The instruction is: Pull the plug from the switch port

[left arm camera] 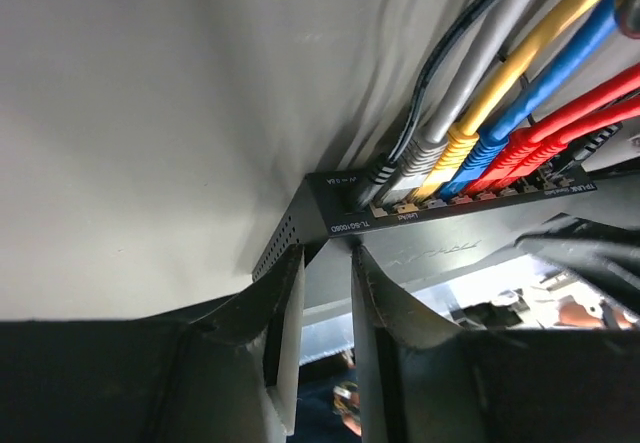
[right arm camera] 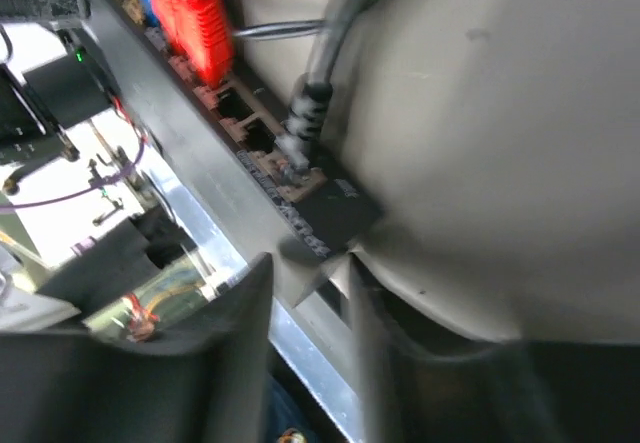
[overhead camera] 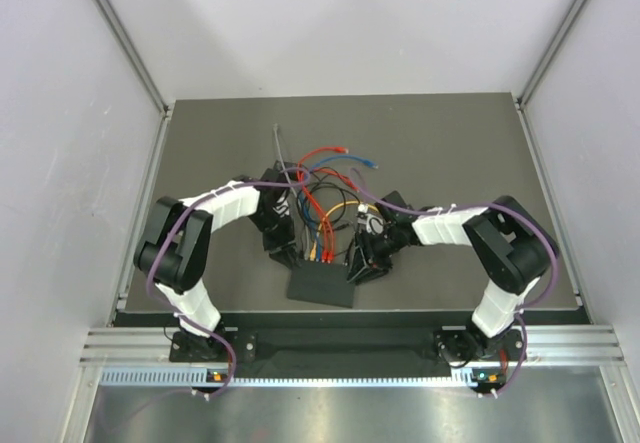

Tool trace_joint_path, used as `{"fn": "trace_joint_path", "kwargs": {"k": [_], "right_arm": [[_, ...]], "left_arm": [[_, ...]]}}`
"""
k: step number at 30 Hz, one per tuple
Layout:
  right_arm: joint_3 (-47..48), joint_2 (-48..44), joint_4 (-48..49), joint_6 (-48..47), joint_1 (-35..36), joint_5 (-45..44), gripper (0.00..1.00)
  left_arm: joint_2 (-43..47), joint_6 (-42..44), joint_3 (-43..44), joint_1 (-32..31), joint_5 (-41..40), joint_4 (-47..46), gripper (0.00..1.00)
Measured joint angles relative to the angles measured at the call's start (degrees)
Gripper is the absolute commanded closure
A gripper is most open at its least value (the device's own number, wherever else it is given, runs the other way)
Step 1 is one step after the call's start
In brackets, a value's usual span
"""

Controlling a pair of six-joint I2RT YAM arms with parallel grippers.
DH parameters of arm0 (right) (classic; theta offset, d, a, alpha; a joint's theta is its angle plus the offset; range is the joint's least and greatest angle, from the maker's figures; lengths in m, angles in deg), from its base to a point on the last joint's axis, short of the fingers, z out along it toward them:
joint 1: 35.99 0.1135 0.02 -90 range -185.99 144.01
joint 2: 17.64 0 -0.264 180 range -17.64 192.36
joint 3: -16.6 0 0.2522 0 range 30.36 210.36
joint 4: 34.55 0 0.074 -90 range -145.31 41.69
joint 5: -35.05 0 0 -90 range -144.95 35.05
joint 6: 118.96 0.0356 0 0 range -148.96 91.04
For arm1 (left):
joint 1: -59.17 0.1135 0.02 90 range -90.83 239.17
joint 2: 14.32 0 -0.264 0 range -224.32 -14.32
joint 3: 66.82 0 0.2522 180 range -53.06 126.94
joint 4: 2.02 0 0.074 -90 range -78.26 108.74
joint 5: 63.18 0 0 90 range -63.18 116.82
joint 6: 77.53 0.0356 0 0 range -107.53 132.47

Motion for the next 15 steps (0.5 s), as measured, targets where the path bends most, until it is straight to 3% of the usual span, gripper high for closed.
{"fn": "trace_joint_path", "kwargs": {"k": [3, 5, 10, 15], "right_arm": [[1.9, 0.0, -3.2, -2.4, 0.7, -1.1, 0.44], [4.0, -0.2, -5.7, -4.6, 0.6, -2.4, 0.40], [9.7, -1.6, -13.7, -10.9, -1.7, -6.4, 0.39], [15.0, -1.6, -19.6, -16.6, -6.0, -7.7, 0.42]], "left_arm": [[0.1, 0.2, 0.9, -0.6, -1.5, 0.0, 0.75], [0.4, 0.4, 1.5, -1.1, -3.0, 0.1, 0.73], [2.6, 0.9, 4.3, -1.4, -7.7, 0.1, 0.71], [8.3, 0.6, 5.1, -1.3, -6.9, -0.1, 0.71]]}}
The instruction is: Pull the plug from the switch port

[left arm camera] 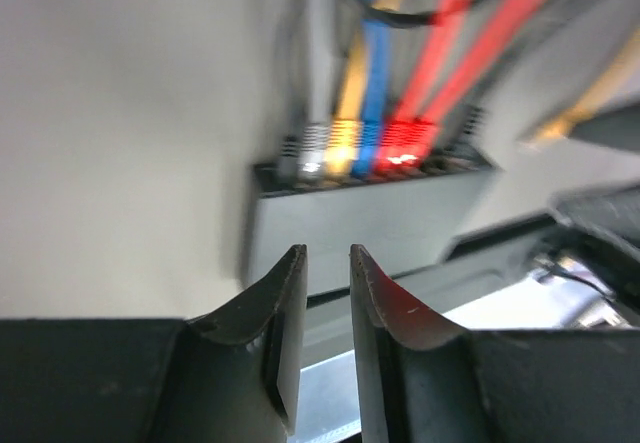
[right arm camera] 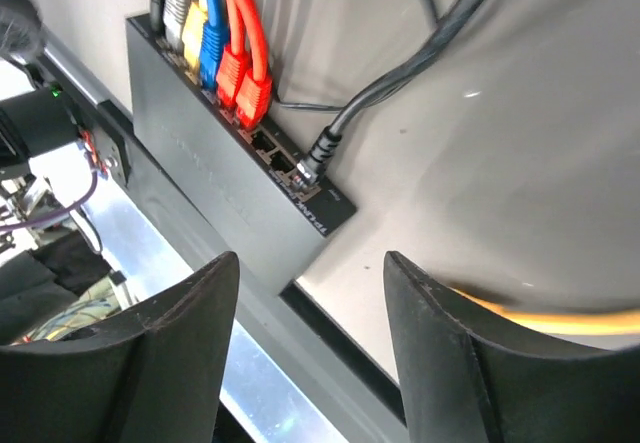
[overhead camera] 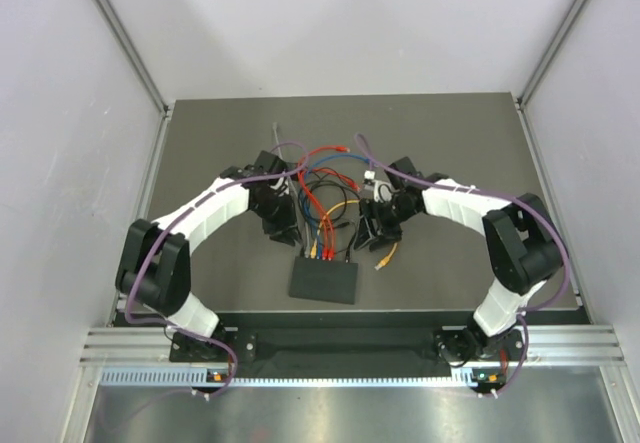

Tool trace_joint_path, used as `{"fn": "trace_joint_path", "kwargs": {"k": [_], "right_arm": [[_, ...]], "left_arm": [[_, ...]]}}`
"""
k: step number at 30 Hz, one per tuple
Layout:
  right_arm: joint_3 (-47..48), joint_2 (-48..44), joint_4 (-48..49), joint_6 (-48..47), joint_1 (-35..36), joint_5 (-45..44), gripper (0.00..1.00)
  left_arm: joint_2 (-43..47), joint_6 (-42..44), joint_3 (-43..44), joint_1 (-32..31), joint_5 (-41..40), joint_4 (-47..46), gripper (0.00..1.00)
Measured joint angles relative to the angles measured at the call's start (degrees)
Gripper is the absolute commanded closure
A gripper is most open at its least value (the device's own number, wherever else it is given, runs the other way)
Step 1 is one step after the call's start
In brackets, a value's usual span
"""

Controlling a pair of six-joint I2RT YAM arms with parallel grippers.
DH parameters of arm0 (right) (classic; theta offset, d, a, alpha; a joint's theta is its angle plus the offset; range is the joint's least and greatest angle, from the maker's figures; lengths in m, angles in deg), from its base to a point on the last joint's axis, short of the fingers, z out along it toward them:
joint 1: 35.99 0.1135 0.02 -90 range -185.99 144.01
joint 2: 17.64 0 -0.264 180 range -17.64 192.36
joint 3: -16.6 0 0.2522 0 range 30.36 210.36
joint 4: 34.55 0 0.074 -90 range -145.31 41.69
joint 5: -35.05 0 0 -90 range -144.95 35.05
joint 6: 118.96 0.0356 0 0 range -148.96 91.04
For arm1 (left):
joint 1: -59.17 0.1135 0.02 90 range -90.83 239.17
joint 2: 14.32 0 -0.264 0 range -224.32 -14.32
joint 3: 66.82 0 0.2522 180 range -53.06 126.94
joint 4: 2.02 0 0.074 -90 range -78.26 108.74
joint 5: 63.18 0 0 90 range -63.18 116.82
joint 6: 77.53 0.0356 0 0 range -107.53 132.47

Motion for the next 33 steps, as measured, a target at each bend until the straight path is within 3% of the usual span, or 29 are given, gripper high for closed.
{"fn": "trace_joint_path", "kwargs": {"k": [4, 8, 14, 19, 23, 33], "right_arm": [[1.4, 0.7, -0.8, -2.3, -2.1, 1.8, 0.46], [1.8, 3.4, 0.0, -2.9, -2.1, 4.1, 0.58], [1.8, 7.7, 2.0, -2.7, -2.2, 7.3, 0.61], [1.2, 7.9, 7.1, -0.6, -2.5, 10.0, 0.62], [-1.9, 7.9, 13.8, 2.6, -2.7, 12.2, 0.67], [-9.3, 8.1, 25.3, 9.6, -2.8, 13.8, 0.66]], "left_arm": [[3.3, -1.9, -1.8, -0.2, 6.3, -3.9, 0.74], [3.6, -4.2, -4.8, -0.9, 11.6, -9.4, 0.77], [3.6, -8.2, -9.9, -3.2, 15.9, -18.1, 0.83], [3.6, -12.0, -13.6, -6.2, 15.6, -21.4, 0.88], [4.2, -15.1, -17.0, -6.7, 13.8, -23.8, 0.88], [9.0, -21.2, -25.9, -6.7, 11.2, -27.6, 0.88]]}}
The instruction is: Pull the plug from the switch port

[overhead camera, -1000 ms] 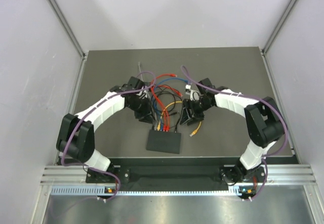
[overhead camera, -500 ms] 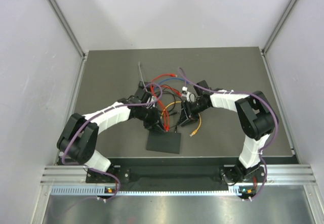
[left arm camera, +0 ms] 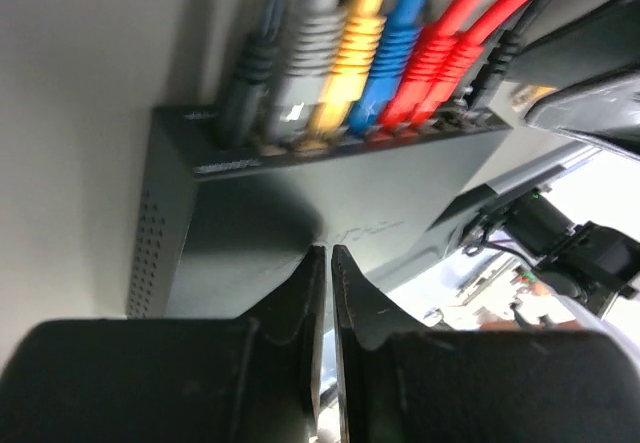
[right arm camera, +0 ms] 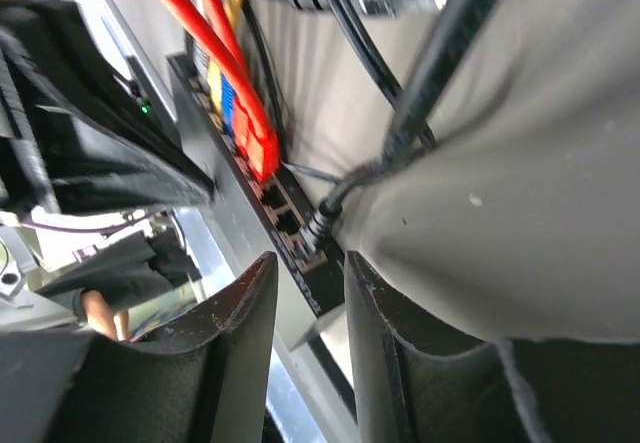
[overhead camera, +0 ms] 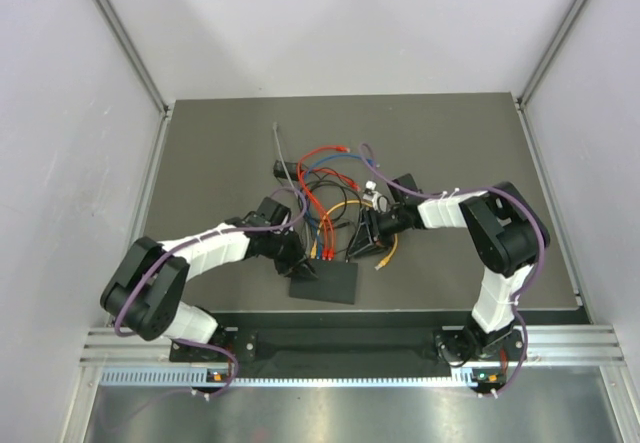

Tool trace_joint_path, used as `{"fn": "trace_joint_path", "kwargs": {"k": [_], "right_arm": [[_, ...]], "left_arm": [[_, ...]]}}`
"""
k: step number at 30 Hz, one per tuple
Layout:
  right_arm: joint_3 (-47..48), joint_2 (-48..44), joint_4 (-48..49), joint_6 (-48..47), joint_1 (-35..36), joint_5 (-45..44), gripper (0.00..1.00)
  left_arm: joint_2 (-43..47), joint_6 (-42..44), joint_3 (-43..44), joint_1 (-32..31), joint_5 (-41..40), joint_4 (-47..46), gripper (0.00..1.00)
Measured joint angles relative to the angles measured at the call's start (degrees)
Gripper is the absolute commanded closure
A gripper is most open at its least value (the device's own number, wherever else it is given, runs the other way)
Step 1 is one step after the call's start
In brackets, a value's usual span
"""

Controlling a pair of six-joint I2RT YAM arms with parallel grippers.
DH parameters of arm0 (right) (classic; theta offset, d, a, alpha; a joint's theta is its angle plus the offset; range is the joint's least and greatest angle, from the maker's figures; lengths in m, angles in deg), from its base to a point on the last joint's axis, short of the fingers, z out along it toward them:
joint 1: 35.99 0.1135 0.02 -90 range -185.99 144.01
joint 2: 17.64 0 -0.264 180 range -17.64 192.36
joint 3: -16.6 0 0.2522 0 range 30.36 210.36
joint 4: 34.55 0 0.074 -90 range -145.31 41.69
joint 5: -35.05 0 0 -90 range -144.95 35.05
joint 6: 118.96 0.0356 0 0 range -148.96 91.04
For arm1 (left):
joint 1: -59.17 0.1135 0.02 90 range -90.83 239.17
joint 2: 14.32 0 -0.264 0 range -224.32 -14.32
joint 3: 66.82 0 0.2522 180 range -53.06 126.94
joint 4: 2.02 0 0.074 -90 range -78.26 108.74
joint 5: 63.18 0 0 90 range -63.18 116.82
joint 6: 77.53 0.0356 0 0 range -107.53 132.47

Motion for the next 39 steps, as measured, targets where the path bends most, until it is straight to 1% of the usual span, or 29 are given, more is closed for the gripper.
{"fn": "trace_joint_path", "kwargs": {"k": [3, 8, 15, 24, 39], "right_arm": [[-0.5, 0.0, 2.6, 1.4, 0.0, 0.3, 0.66], [-2.4, 0.0, 7.3, 4.2, 0.0, 1.2, 0.65], [-3.7, 0.0, 8.9, 4.8, 0.0, 2.0, 0.64], [-3.7, 2.1, 10.0, 4.8, 0.0, 3.2, 0.65], [-3.7, 3.9, 11.5, 4.8, 0.4, 5.7, 0.69]], "left_arm": [[0.0, -1.7, -1.9, 0.2, 1.2, -1.8, 0.88], [-0.6, -2.6, -2.0, 0.2, 1.9, -3.1, 0.88], [-1.9, -2.5, -1.6, 0.3, 3.4, -3.3, 0.88], [-2.3, -2.5, -1.6, 0.3, 4.1, -3.4, 0.88], [-2.7, -2.7, -1.6, 0.3, 4.7, -3.7, 0.88]]}}
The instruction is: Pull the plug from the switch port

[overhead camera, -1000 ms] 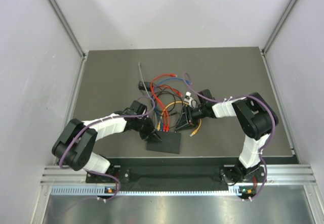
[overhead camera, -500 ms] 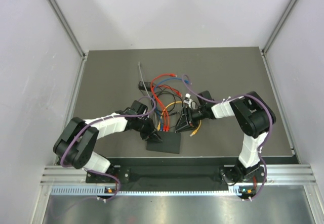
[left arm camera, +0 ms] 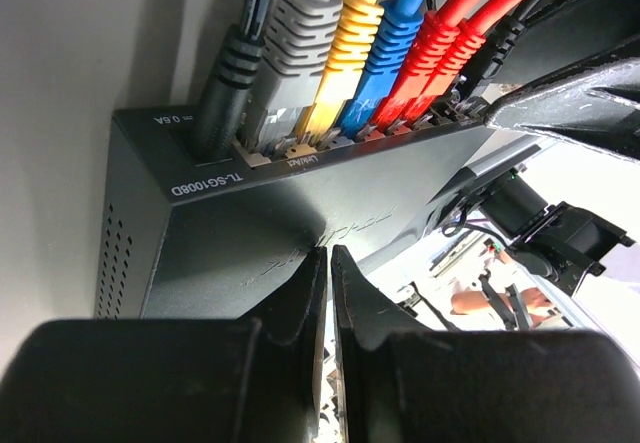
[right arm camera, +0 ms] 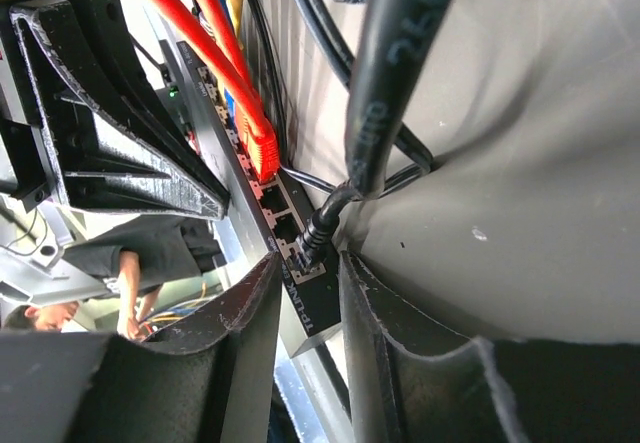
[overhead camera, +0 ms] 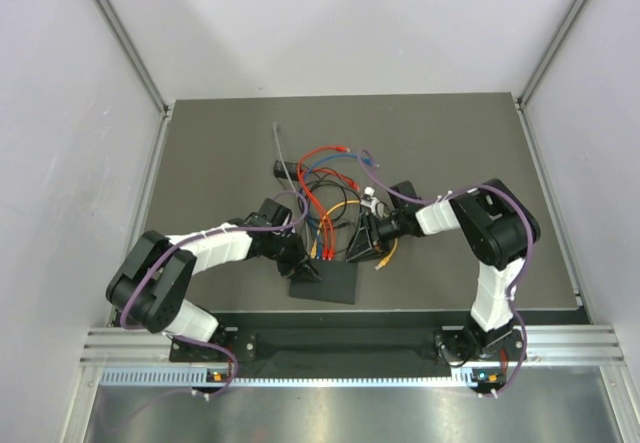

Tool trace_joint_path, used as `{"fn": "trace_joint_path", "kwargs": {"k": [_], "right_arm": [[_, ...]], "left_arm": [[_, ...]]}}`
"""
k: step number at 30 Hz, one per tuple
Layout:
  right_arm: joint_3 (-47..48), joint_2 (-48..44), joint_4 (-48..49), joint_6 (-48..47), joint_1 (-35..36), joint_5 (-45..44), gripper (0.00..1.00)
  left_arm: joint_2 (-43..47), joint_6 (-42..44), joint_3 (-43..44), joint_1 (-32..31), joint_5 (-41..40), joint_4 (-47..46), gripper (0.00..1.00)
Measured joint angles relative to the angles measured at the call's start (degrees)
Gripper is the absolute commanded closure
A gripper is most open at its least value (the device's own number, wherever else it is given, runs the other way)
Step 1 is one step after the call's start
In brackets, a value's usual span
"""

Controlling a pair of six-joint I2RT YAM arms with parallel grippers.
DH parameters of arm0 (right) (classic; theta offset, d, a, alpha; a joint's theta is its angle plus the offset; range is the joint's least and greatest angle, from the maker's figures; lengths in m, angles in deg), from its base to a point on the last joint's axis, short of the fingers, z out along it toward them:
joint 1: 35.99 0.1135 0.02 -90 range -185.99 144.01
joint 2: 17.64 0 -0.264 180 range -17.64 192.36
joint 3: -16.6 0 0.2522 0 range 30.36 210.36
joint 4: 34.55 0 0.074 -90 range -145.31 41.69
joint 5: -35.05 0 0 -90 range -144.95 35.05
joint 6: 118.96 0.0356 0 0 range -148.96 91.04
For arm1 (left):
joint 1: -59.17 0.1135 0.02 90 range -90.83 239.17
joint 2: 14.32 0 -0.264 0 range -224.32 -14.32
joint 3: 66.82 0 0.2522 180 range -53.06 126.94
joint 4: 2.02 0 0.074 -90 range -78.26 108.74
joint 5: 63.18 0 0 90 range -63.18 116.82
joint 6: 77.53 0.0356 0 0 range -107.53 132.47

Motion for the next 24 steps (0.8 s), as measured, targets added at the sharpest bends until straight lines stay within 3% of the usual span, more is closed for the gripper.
{"fn": "trace_joint_path", "kwargs": {"k": [15, 18, 19, 24], "right_arm": [[0.0, 2.3, 4.0, 4.2, 0.0, 0.6, 0.81], [0.1, 2.4, 3.8, 4.3, 0.0, 0.4, 0.90], [0.2, 2.4, 3.5, 4.2, 0.0, 0.3, 1.00], [1.0, 2.6, 1.6, 3.4, 0.0, 0.0, 1.00]], "left_arm": [[-1.7, 0.3, 1.3, 0.3, 1.2, 0.8, 0.88], [-1.8, 0.3, 1.3, 0.3, 1.2, 0.8, 0.88], [-1.9, 0.3, 1.3, 0.3, 1.3, 0.8, 0.88], [-3.0, 0.6, 2.5, 0.4, 1.5, 2.4, 0.90]]}}
